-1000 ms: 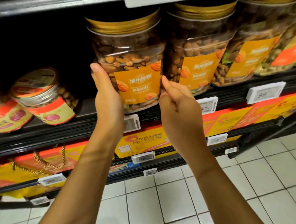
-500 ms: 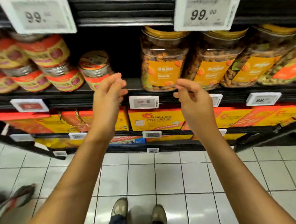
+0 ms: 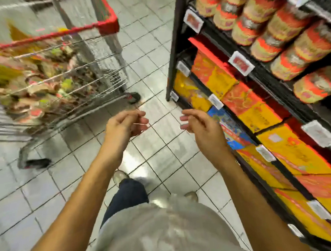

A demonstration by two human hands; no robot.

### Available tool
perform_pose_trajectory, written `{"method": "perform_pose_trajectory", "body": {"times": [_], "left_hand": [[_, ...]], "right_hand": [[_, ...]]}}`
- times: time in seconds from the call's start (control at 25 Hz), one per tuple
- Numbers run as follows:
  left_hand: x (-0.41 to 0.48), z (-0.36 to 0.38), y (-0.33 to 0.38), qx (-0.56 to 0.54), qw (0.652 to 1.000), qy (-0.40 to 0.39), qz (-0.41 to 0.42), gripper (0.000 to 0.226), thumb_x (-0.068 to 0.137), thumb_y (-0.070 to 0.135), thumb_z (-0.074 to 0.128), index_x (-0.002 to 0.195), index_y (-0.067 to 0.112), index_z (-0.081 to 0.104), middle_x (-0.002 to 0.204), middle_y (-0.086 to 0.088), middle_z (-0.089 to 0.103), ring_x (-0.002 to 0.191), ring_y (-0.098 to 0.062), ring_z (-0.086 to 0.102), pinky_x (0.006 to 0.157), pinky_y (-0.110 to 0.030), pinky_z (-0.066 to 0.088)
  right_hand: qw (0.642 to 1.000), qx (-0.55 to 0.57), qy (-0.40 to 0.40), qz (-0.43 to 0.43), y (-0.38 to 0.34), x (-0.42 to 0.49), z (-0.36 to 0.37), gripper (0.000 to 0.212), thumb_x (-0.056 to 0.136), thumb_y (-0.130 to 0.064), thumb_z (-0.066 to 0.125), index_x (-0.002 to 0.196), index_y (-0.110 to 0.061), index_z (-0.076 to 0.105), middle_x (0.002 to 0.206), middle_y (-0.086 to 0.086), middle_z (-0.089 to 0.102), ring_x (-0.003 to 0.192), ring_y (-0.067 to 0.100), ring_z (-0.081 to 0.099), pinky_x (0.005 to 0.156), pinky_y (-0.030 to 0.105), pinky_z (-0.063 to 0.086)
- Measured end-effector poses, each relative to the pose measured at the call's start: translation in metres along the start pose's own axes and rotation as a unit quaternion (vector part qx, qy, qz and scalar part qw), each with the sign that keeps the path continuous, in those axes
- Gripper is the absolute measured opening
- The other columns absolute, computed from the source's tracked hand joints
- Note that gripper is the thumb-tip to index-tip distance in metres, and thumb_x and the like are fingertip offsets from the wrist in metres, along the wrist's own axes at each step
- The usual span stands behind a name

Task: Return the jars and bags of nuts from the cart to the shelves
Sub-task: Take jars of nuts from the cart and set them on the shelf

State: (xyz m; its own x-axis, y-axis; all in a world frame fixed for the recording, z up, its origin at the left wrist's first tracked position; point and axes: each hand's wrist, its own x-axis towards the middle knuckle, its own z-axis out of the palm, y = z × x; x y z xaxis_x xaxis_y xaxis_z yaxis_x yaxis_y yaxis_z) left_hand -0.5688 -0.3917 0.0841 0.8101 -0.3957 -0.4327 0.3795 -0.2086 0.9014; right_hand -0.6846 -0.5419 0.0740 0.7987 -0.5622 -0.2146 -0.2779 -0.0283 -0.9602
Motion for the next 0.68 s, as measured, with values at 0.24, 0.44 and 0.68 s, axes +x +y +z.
{"method": "perform_pose_trajectory", "body": {"times": [0.24,0.44,0.68], "left_hand": [[0.014,-0.173,0.007,-0.074,0.991,0.113,-0.004,0.028,0.095,0.009,0.044,0.080,0.017,0.067,0.065,0.006,0.071,0.058,-0.005,0.064,0.063,-0.015,0.051],[0.057,-0.279,0.047,-0.141,0.975,0.169,0.006,0.023,0.094,0.004,0.044,0.084,0.009,0.065,0.061,0.005,0.068,0.053,-0.006,0.062,0.056,-0.015,0.052],[0.160,-0.359,0.101,-0.148,0.969,0.193,0.036,0.024,0.094,0.007,0.044,0.084,0.013,0.065,0.066,0.003,0.070,0.060,-0.009,0.066,0.059,-0.016,0.051]], "right_hand": [[0.991,-0.028,-0.133,-0.016,-0.025,0.052,0.159,0.026,0.097,-0.023,0.040,0.092,-0.032,0.064,0.083,-0.011,0.070,0.077,0.004,0.067,0.070,0.014,0.048],[0.984,-0.008,-0.171,-0.043,-0.084,0.106,0.267,0.026,0.090,-0.036,0.040,0.089,-0.033,0.066,0.082,-0.018,0.071,0.079,0.003,0.066,0.071,0.013,0.049],[0.975,-0.006,-0.207,-0.075,-0.141,0.222,0.348,0.026,0.090,-0.035,0.043,0.087,-0.031,0.068,0.085,-0.007,0.072,0.081,0.013,0.067,0.083,0.034,0.053]]}}
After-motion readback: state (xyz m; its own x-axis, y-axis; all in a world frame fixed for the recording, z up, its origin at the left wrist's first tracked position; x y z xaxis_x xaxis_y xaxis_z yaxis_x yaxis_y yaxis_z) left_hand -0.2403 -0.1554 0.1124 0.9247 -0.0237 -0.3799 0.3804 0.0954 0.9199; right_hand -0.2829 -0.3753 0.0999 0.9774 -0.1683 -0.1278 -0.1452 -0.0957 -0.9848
